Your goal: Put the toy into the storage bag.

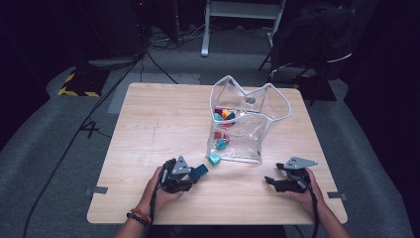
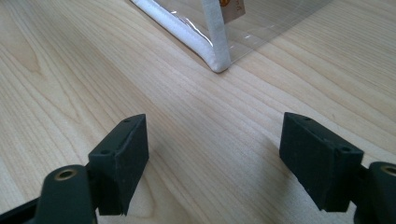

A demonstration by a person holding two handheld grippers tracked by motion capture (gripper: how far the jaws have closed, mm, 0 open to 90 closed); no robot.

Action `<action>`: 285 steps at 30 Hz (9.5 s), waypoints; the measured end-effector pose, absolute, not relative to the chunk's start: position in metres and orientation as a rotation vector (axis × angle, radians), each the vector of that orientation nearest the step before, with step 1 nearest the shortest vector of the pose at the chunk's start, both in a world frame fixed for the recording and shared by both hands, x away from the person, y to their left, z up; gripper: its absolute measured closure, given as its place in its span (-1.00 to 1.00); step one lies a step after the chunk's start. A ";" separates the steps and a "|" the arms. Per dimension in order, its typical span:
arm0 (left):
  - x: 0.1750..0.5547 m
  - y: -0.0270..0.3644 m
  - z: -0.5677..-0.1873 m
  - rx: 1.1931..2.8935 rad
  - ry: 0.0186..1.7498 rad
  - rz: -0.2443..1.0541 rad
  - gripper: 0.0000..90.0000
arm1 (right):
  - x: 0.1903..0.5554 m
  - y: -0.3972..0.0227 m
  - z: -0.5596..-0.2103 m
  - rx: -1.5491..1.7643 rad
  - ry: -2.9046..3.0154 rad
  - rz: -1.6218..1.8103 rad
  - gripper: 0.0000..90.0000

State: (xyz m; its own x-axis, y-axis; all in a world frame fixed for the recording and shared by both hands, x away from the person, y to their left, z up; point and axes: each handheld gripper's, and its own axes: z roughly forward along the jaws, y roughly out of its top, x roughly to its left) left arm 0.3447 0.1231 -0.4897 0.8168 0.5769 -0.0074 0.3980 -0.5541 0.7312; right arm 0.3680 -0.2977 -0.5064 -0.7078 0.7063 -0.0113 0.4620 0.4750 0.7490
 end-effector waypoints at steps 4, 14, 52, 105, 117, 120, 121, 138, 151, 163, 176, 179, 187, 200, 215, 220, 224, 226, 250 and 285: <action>0.345 0.125 -0.486 2.218 0.710 0.311 0.31 | 0.368 -0.297 -0.506 0.989 2.408 1.079 -0.46; 0.345 0.137 -0.471 2.192 0.728 0.387 0.31 | 0.368 -0.297 -0.506 0.988 2.409 1.079 -0.46; 0.414 0.146 -0.329 1.959 0.737 0.585 0.31 | 0.368 -0.297 -0.506 0.985 2.411 1.079 -0.46; 0.493 0.031 -0.323 2.018 0.817 0.503 0.04 | 0.368 -0.297 -0.506 0.980 2.411 1.079 -0.46; 0.484 0.052 -0.312 1.944 0.846 0.563 -0.24 | 0.368 -0.298 -0.506 0.979 2.412 1.080 -0.46; 0.479 0.059 -0.307 1.940 0.843 0.584 -0.28 | 0.368 -0.298 -0.506 0.979 2.412 1.080 -0.46; 0.478 0.062 -0.305 1.940 0.844 0.591 -0.29 | 0.368 -0.298 -0.506 0.979 2.412 1.080 -0.46; 0.450 0.097 -0.300 1.972 0.826 0.699 -0.59 | 0.368 -0.298 -0.506 0.981 2.412 1.080 -0.46; 0.432 0.117 -0.335 2.083 0.822 0.681 -0.64 | 0.368 -0.298 -0.506 0.980 2.411 1.079 -0.46; 0.408 0.111 -0.414 2.171 0.829 0.514 -0.64 | 0.368 -0.297 -0.506 0.982 2.408 1.077 -0.47; 0.390 0.078 -0.471 2.278 0.772 0.380 -0.48 | 0.368 -0.297 -0.506 0.982 2.408 1.078 -0.47; 0.390 0.069 -0.479 2.299 0.759 0.343 -0.44 | 0.368 -0.297 -0.506 0.982 2.408 1.078 -0.47; 0.395 0.052 -0.493 2.290 0.767 0.355 -0.36 | 0.368 -0.297 -0.506 0.982 2.408 1.078 -0.47; 0.394 0.050 -0.494 2.259 0.830 0.472 0.11 | 0.368 -0.297 -0.506 0.982 2.408 1.078 -0.47; 0.385 0.044 -0.499 2.275 0.845 0.390 -0.03 | 0.368 -0.297 -0.506 0.982 2.407 1.077 -0.47; 0.389 0.035 -0.498 2.273 0.873 0.435 -0.01 | 0.368 -0.297 -0.506 0.983 2.407 1.078 -0.47; 0.389 0.032 -0.497 2.255 0.873 0.445 0.26 | 0.368 -0.297 -0.506 0.983 2.407 1.078 -0.47; 0.388 0.031 -0.496 2.266 0.856 0.445 0.28 | 0.368 -0.297 -0.506 0.983 2.407 1.078 -0.47; 0.394 0.110 -0.464 2.154 0.860 0.456 0.29 | 0.368 -0.297 -0.506 0.983 2.407 1.078 -0.47; 0.459 0.114 -0.324 1.904 0.887 0.674 0.29 | 0.368 -0.297 -0.506 0.983 2.408 1.077 -0.47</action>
